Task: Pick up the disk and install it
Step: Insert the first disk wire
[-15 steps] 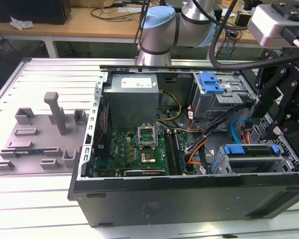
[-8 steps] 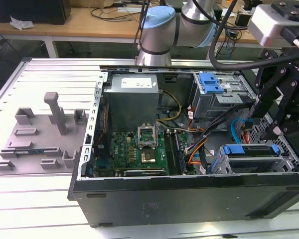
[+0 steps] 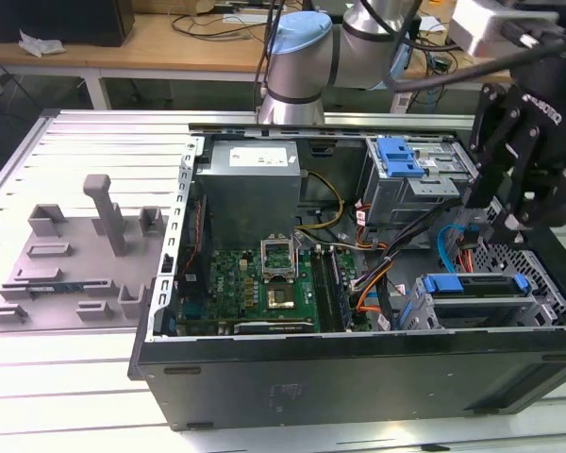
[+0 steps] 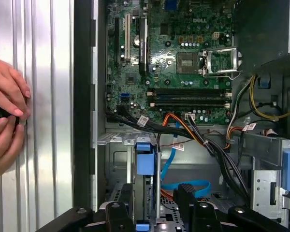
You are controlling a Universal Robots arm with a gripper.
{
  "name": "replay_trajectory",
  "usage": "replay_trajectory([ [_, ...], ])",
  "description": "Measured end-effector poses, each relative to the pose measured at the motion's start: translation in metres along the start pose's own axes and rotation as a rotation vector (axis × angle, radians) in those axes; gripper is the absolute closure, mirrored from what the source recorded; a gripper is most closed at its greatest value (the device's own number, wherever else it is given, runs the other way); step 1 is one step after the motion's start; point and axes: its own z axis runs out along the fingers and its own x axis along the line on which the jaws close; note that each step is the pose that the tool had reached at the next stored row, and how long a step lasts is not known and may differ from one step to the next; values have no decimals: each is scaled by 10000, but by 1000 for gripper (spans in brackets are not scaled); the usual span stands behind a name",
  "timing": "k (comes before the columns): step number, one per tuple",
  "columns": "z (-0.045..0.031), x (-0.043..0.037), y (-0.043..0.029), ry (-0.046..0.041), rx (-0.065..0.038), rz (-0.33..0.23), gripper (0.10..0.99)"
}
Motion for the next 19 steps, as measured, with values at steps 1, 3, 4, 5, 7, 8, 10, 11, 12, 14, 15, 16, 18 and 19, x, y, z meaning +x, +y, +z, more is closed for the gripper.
replay_trajectory([
  [1,-4,-59,0,328,2,-2,584],
  [3,-5,-98,0,993,5,4,584],
  [4,-4,-98,0,1123,15,37,584],
  [5,-2,-98,0,1236,29,115,584],
  [7,2,-98,0,1361,59,315,584],
  [8,8,-98,1,1389,72,419,584],
  [10,15,-99,0,1442,109,610,584],
  [11,21,-102,0,1535,131,695,584],
  [12,24,-114,0,1674,137,697,584],
  [14,25,-219,1,2244,153,692,584],
  [15,26,-276,2,2520,156,688,584],
  [16,25,-337,2,2822,161,683,584],
  [18,37,-494,1,3215,165,676,584],
  [19,59,-561,-2,3219,166,676,584],
])
